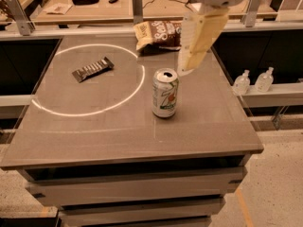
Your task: Move rxbar chocolate near brown chip bag
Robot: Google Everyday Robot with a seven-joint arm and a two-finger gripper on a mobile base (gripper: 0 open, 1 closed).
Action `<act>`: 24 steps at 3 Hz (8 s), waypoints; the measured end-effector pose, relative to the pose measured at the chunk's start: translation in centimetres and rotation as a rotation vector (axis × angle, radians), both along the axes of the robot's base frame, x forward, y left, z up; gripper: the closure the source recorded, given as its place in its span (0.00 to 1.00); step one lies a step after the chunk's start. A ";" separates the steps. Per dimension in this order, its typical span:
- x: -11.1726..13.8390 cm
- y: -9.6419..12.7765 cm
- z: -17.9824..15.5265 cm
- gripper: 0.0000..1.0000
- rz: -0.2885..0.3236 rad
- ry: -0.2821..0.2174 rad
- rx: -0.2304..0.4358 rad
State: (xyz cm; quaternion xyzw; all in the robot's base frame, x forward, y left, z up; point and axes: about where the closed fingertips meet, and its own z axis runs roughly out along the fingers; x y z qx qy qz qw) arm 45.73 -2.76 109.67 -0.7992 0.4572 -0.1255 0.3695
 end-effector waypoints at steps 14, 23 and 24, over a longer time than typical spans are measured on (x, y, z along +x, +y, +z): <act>20.7 18.8 -16.2 0.00 0.355 0.099 -0.049; 23.7 19.6 -20.8 0.00 0.190 0.316 -0.531; 24.6 19.1 -21.3 0.00 0.174 0.326 -0.527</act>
Offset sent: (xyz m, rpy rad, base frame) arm 0.0692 0.0549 -0.0421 0.1362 -0.0809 0.0577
